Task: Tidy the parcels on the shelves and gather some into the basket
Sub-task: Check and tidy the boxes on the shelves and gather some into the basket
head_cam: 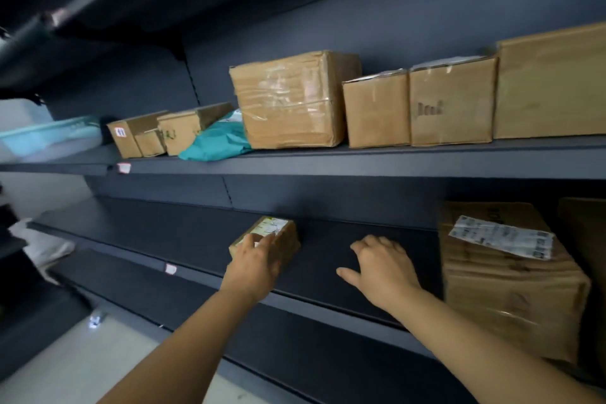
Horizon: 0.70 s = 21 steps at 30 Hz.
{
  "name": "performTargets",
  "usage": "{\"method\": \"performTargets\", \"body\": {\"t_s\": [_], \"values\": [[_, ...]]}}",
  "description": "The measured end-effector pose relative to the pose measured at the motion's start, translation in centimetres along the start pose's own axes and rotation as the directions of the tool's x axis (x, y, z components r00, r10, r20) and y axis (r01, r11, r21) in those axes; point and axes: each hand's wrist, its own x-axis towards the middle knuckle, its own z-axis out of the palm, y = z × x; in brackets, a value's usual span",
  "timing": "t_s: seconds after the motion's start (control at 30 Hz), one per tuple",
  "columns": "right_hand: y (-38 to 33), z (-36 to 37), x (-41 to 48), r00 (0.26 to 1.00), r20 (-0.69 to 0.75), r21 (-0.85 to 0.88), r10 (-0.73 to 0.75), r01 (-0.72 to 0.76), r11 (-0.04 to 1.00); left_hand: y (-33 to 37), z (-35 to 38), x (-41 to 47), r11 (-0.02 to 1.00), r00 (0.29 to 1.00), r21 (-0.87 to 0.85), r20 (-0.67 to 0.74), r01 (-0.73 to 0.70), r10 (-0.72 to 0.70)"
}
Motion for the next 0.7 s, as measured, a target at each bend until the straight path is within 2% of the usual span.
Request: {"method": "performTargets", "body": {"t_s": [0.17, 0.23, 0.33, 0.43, 0.57, 0.63, 0.7], "values": [[-7.6, 4.6, 5.4, 0.991, 0.129, 0.101, 0.034, -0.047, 0.994, -8.7, -0.2, 4.3, 0.999, 0.997, -0.034, 0.072, 0.039, -0.036], [-9.9, 6.4, 7.4, 0.972, 0.215, 0.218, 0.091, -0.138, 0.966, -11.3, 0.7, 6.2, 0.994, 0.991, -0.095, 0.124, 0.057, -0.045], [-12.3, 8.5, 10.3, 0.919, 0.340, 0.478, 0.197, -0.350, 0.806, -13.9, 2.6, 9.0, 0.975, 0.977, -0.200, 0.207, 0.101, -0.058], [-13.6, 9.7, 12.4, 0.875, 0.386, 0.610, 0.294, -0.481, 0.630, -14.7, 4.2, 11.0, 0.935, 0.966, -0.325, 0.250, 0.144, -0.061], [-14.3, 11.5, 14.0, 0.835, 0.404, 0.668, 0.373, -0.548, 0.503, -15.5, 5.9, 13.2, 0.855, 0.960, -0.464, 0.249, 0.233, -0.127], [-14.5, 12.6, 14.3, 0.832, 0.403, 0.707, 0.381, -0.548, 0.448, -15.6, 6.8, 13.8, 0.779, 0.937, -0.547, 0.317, 0.306, -0.145], [-14.3, 13.3, 14.2, 0.826, 0.404, 0.741, 0.393, -0.548, 0.389, -15.1, 7.4, 13.3, 0.729, 0.913, -0.597, 0.398, 0.335, -0.094]]}}
